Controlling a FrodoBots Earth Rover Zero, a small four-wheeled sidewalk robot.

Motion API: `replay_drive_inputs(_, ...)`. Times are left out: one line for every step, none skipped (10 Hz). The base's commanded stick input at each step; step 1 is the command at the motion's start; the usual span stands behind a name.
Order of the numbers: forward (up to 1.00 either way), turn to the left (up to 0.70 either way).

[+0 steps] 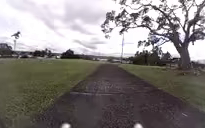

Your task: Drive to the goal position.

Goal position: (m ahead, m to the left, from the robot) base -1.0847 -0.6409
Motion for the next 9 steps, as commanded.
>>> replay_drive_inputs(0.0, -0.7)
replay_drive_inputs(0.0, -0.7)
replay_drive_inputs(0.0, -0.7)
replay_drive_inputs(0.0, -0.7)
replay_drive_inputs(0.0, -0.7)
replay_drive_inputs(0.0, -0.7)
replay_drive_inputs(0.0, -0.7)
replay_drive_inputs(0.0, -0.7)
replay_drive_inputs(0.0, -0.7)
